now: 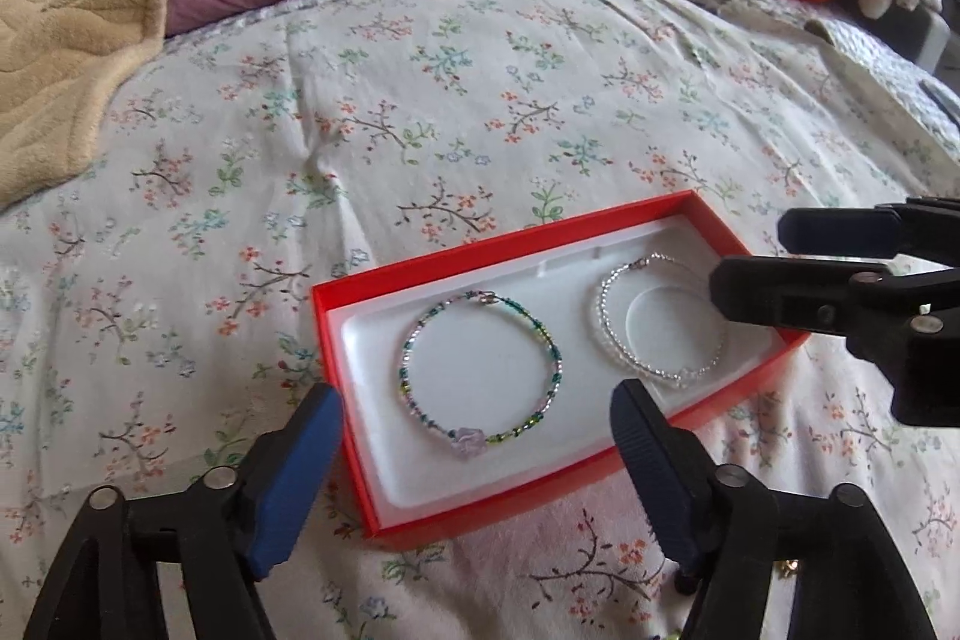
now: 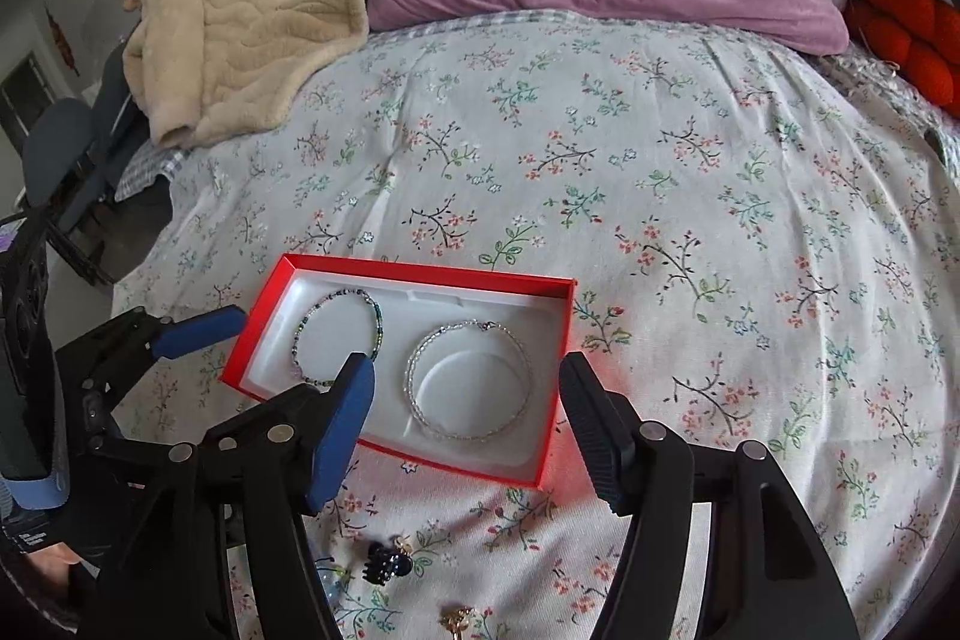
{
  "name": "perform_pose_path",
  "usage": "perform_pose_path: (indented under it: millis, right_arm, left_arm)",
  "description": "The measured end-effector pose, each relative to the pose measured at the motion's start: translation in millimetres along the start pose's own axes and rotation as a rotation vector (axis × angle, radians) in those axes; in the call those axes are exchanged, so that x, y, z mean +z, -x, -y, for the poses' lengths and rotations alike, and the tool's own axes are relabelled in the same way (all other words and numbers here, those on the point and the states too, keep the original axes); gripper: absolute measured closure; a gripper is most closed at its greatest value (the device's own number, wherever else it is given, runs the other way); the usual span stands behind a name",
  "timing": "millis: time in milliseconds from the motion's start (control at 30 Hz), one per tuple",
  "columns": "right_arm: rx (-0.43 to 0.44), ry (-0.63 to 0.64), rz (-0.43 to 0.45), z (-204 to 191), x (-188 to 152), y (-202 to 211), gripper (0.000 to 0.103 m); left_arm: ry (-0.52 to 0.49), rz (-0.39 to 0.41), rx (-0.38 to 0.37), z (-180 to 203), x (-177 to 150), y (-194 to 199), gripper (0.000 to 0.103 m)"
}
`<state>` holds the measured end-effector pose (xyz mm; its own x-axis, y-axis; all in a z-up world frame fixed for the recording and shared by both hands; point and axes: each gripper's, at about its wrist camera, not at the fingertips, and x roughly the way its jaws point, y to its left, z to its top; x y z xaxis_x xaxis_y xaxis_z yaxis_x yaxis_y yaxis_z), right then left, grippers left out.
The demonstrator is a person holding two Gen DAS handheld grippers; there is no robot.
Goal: Organize jewelry
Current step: 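Grasp the gold ring with the left tool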
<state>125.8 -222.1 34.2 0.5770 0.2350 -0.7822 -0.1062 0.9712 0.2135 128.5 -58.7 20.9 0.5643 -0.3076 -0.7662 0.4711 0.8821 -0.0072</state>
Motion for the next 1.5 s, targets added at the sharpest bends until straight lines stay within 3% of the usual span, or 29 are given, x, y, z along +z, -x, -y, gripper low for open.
perform_pose_path:
  millis: [200,333,500,667,900,1100,1267,1500]
  right_arm:
    - [-0.015,-0.035,-0.003,-1,-6,15,0.035]
    - [-0.046,-0.057,-0.031,-4,-16,22,0.035]
    - [-0.077,-0.101,-0.119,-8,-37,23,0.035]
    - [-0.084,-0.139,-0.214,-12,-60,17,0.035]
    - [-0.11,-0.159,-0.253,-14,-75,14,0.035]
    - [-0.139,-0.181,-0.269,-7,-80,12,0.035]
    - [-0.152,-0.182,-0.271,-2,-81,12,0.035]
    - [-0.16,-0.178,-0.276,3,-84,12,0.035]
  left_arm:
    - [0.015,-0.012,0.015,-3,-6,17,0.019]
    - [0.061,-0.067,0.028,-11,-16,25,0.015]
    - [0.134,-0.158,0.034,-21,-35,33,0.014]
    - [0.242,-0.246,-0.005,-37,-61,36,0.015]
    - [0.263,-0.253,-0.031,-39,-72,41,0.015]
    - [0.281,-0.28,-0.047,-40,-76,32,0.026]
    - [0.295,-0.307,-0.074,-32,-76,17,0.045]
    - [0.277,-0.328,-0.068,-15,-72,1,0.057]
